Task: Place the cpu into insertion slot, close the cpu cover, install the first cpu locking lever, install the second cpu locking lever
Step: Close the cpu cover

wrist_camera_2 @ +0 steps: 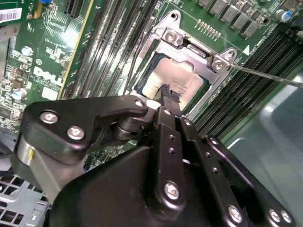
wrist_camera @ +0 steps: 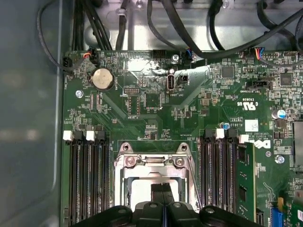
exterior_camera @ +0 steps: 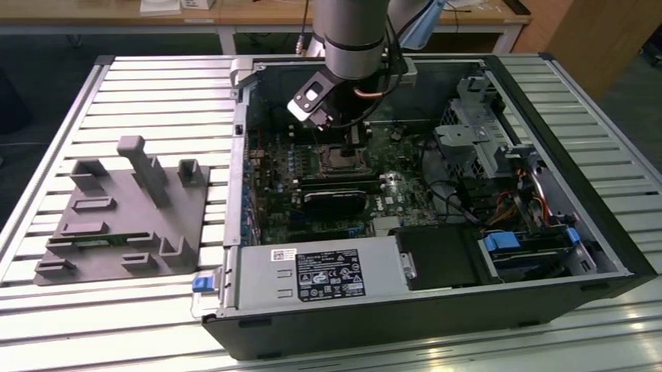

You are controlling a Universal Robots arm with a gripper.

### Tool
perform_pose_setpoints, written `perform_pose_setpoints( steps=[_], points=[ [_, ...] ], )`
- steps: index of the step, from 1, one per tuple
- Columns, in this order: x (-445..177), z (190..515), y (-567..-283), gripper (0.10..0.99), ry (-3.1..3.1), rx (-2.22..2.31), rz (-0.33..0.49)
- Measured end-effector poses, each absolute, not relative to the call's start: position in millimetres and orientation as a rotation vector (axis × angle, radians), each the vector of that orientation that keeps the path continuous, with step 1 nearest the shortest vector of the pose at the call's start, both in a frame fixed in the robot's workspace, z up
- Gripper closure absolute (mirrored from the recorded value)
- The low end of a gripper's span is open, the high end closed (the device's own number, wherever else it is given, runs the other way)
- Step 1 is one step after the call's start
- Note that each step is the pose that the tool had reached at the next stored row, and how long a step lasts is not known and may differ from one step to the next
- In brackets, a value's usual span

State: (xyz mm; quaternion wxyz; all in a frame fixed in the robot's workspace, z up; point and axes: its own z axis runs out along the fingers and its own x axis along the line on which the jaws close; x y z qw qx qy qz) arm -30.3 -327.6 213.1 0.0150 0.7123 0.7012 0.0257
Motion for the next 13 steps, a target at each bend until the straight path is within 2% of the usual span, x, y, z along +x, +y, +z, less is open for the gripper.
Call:
perform_pose_setpoints(
  steps=[2, 6, 13],
  points=[
    [-30.2, 212.9, -327.5, 0.980, 2.183, 2.218, 0.078],
    [-30.2, 211.8, -327.6, 0.980, 2.208, 2.245, 0.018],
    [-30.2, 211.8, -327.6, 0.980, 2.209, 2.246, 0.015]
  ],
)
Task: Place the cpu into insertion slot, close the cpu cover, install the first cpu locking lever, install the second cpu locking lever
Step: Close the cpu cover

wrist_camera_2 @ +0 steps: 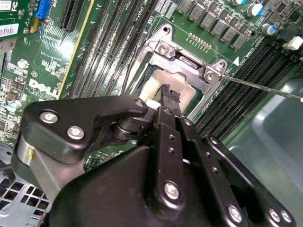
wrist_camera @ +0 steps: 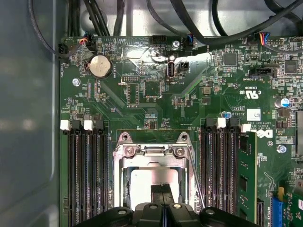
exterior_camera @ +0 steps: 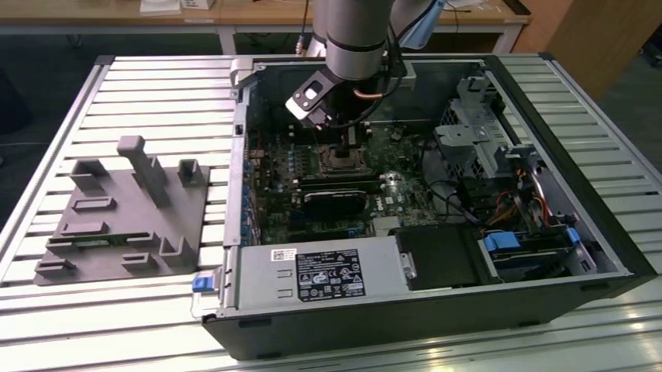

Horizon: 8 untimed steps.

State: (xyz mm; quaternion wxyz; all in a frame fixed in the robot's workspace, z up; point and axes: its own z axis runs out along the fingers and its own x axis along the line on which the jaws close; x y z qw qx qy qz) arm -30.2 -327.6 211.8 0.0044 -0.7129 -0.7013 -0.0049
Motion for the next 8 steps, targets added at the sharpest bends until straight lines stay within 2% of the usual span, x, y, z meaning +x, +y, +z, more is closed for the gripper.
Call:
perform_pose_setpoints(
  steps=[8],
  points=[
    [-30.2, 211.8, -327.6, 0.980, -2.214, -2.216, -0.015]
  ],
)
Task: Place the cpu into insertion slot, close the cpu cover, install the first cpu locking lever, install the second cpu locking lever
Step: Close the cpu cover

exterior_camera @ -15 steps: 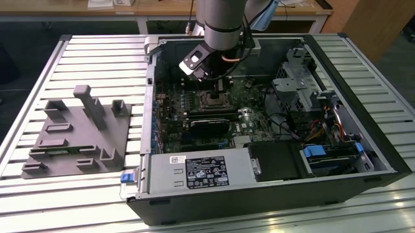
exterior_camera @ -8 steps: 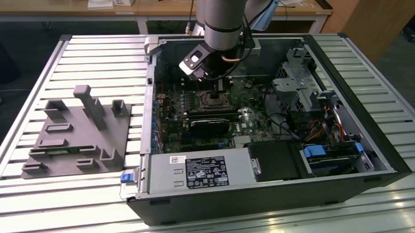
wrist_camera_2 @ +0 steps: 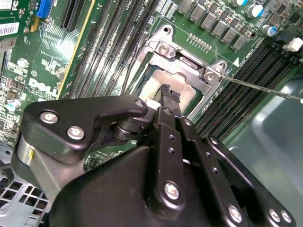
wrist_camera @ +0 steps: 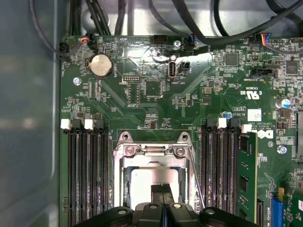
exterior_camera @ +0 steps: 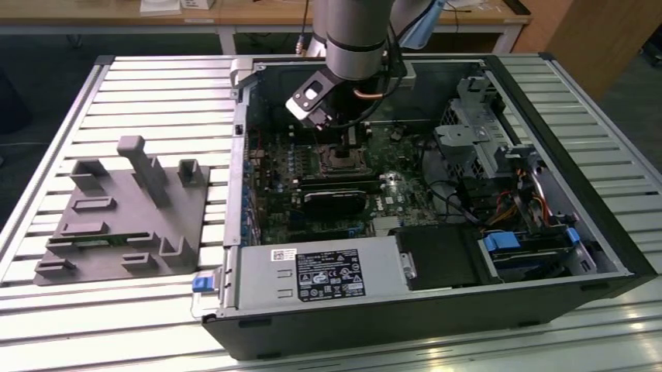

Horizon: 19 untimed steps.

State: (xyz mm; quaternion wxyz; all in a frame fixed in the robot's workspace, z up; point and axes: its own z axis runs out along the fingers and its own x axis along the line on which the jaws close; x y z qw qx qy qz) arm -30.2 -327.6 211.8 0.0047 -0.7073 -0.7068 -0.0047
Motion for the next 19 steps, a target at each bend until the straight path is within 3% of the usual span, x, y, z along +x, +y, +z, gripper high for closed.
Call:
perform_pose_setpoints(
  steps=[19],
  points=[
    [-30.2, 211.8, -327.6, 0.980, -2.487, -1.892, -0.022]
  ],
)
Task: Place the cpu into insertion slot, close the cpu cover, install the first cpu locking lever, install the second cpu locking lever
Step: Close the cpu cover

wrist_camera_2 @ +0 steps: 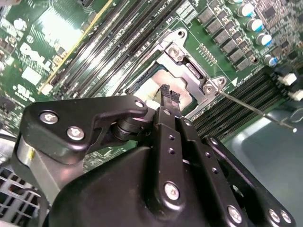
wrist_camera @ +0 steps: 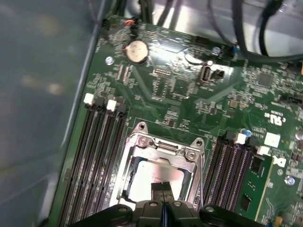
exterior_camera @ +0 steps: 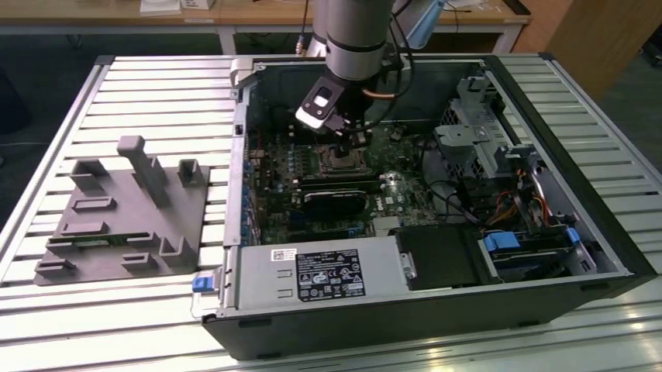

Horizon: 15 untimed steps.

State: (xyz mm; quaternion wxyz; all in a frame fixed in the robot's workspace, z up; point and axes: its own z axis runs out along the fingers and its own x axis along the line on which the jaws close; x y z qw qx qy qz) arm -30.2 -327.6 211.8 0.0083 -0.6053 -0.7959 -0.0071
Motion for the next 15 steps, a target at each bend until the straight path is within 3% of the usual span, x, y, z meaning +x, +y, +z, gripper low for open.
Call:
perform_pose_setpoints(
  steps=[15],
  points=[
    [-30.2, 211.8, -327.6, 0.980, -2.668, -1.612, -0.033]
  ],
)
